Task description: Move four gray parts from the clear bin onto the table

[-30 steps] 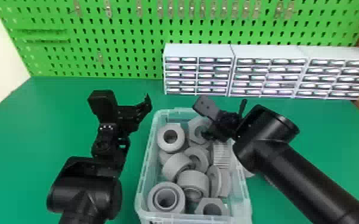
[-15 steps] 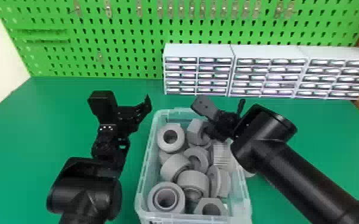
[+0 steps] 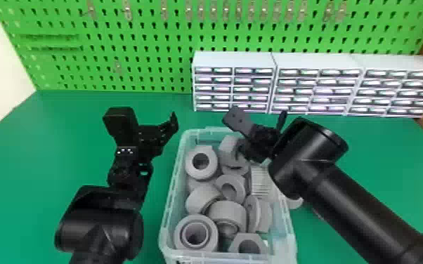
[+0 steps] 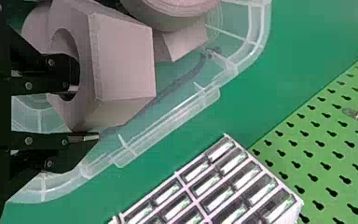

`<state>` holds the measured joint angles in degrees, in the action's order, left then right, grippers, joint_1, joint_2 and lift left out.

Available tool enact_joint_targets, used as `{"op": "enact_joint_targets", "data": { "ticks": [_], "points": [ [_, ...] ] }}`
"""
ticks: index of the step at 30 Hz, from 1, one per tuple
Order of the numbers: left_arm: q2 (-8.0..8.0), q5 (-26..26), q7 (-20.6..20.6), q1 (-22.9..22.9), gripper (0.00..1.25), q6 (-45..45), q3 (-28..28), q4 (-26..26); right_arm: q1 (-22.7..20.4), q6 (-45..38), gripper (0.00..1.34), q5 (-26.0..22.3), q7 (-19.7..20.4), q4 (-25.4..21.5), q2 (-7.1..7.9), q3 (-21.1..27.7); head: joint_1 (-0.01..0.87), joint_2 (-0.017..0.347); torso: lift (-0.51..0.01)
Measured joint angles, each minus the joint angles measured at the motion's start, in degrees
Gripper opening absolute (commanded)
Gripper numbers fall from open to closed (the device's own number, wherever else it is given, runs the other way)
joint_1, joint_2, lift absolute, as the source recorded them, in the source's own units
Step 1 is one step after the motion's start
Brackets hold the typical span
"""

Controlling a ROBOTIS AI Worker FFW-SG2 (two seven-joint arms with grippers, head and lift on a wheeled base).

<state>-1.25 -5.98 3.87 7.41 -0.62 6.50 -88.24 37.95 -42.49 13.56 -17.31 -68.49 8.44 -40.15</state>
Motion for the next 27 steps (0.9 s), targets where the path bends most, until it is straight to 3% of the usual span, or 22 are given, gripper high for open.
{"op": "enact_joint_targets", "data": {
  "ticks": [15,27],
  "points": [
    [-0.04,0.0,0.0,-0.4,1.11,0.1,-0.2,0.0,0.6,-5.0,0.34,0.0,0.0,-6.4,-0.05,1.5,0.693,0.072,-0.052],
    [-0.07,0.0,0.0,-1.1,1.11,0.5,-0.6,0.0,1.1,-13.3,0.34,-1.8,0.0,-13.0,-0.23,5.5,0.693,0.072,-0.052]
  ]
}}
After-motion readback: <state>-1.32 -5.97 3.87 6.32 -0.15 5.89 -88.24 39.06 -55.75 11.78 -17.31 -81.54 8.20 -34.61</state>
